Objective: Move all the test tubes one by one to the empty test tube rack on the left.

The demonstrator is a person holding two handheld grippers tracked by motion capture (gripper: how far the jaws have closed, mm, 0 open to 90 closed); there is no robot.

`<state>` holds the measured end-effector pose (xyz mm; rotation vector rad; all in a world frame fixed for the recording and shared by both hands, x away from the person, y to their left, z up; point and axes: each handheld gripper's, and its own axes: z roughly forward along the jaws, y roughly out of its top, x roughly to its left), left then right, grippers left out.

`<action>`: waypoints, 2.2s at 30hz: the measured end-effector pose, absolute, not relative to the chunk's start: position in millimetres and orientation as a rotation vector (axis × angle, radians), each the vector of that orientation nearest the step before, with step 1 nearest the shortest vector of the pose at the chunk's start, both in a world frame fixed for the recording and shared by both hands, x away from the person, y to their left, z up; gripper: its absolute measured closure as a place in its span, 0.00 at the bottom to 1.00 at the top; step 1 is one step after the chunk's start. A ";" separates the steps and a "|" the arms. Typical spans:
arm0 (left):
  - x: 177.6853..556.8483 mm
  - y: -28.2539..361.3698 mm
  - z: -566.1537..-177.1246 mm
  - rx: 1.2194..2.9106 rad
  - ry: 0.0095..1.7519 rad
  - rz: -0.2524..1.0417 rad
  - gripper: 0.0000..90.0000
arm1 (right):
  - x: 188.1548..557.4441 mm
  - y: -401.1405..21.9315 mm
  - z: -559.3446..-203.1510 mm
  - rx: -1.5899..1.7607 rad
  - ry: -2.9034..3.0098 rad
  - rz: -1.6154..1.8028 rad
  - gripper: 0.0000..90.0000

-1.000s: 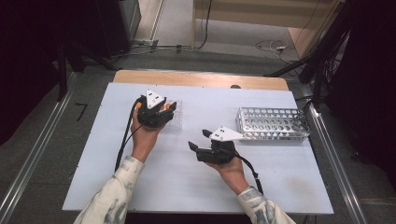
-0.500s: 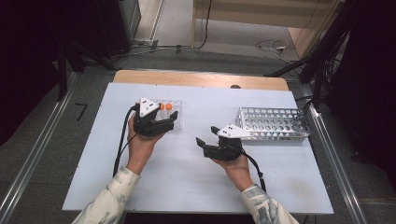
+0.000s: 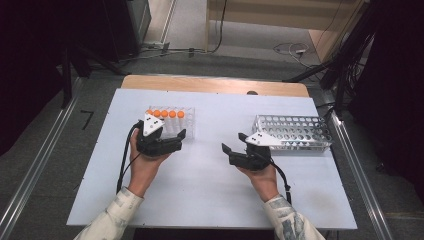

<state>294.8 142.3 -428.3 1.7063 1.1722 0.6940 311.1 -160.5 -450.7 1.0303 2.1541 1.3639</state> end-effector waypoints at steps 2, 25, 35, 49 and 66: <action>291.5 143.1 -429.7 1.714 1.171 0.692 0.21 | 310.7 -163.2 -450.8 1.032 2.150 1.357 0.28; 267.4 154.2 -444.5 1.692 1.190 0.728 0.21 | 300.1 -187.1 -448.1 1.051 2.103 1.314 0.26; 261.6 164.0 -445.8 1.676 1.213 0.732 0.20 | 297.0 -200.1 -448.3 1.070 2.083 1.299 0.26; 250.6 185.0 -448.5 1.635 1.257 0.752 0.20 | 289.9 -226.7 -447.5 1.102 2.048 1.284 0.26; 238.3 206.2 -456.1 1.617 1.308 0.797 0.20 | 276.3 -270.1 -454.2 1.168 1.990 1.198 0.26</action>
